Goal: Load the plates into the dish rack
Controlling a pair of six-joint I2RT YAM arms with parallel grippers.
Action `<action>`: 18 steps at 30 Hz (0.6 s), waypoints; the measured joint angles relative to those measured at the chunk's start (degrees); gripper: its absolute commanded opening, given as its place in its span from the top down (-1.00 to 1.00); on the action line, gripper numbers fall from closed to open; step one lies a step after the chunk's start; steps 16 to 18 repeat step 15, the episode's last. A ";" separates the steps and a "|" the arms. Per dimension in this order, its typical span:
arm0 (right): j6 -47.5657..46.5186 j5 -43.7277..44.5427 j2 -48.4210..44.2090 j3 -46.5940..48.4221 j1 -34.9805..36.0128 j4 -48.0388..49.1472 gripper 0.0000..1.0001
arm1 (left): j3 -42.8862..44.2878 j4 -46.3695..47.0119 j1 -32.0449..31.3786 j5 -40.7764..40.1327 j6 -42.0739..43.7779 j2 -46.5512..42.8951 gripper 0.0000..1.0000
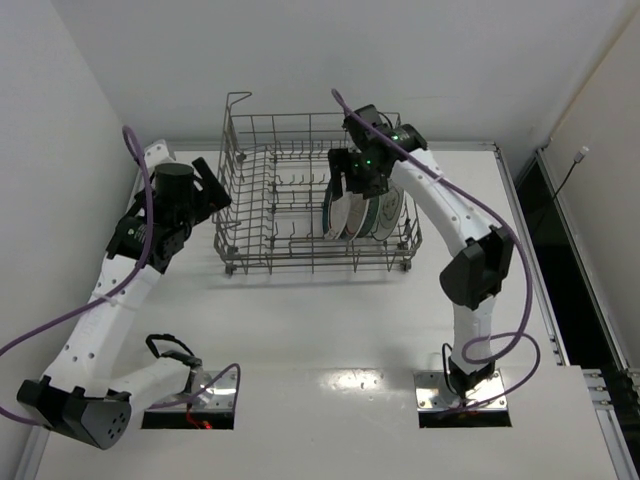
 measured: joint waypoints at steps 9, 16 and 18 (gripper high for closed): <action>-2.91 -7.23 -18.69 -6.10 -5.70 -2.60 -0.73 | 0.22 3.04 3.04 -4.70 7.02 6.25 -1.00; -3.06 -6.67 -36.59 -18.91 -8.55 3.48 -0.88 | 0.24 6.34 3.82 -4.98 9.70 9.86 -1.00; -3.06 -6.67 -36.59 -18.91 -8.55 3.48 -0.88 | 0.24 6.34 3.82 -4.98 9.70 9.86 -1.00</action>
